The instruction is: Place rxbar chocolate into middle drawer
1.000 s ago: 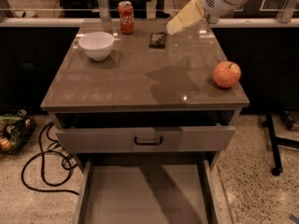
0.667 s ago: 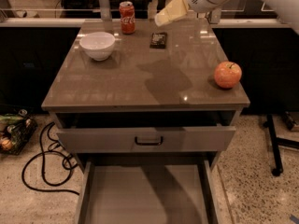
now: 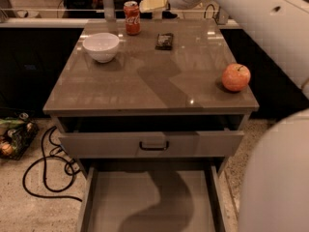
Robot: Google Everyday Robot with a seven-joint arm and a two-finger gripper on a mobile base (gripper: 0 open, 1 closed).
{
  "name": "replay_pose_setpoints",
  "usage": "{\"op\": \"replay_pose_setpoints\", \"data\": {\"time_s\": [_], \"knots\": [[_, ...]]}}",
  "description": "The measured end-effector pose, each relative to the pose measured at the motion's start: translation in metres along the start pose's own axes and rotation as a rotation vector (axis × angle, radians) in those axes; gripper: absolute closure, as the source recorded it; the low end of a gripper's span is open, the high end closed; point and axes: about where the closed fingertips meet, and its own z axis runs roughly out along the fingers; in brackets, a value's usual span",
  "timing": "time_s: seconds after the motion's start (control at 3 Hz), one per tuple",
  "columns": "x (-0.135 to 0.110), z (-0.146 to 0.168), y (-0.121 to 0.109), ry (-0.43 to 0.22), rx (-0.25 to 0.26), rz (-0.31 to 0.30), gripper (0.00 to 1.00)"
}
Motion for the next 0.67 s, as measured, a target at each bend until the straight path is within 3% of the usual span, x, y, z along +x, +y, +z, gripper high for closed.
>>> {"op": "replay_pose_setpoints", "data": {"time_s": [0.33, 0.67], "knots": [[0.0, 0.033, 0.0, 0.037, 0.048, 0.077, 0.0], [0.025, 0.084, -0.004, 0.087, 0.138, 0.12, 0.0]]}}
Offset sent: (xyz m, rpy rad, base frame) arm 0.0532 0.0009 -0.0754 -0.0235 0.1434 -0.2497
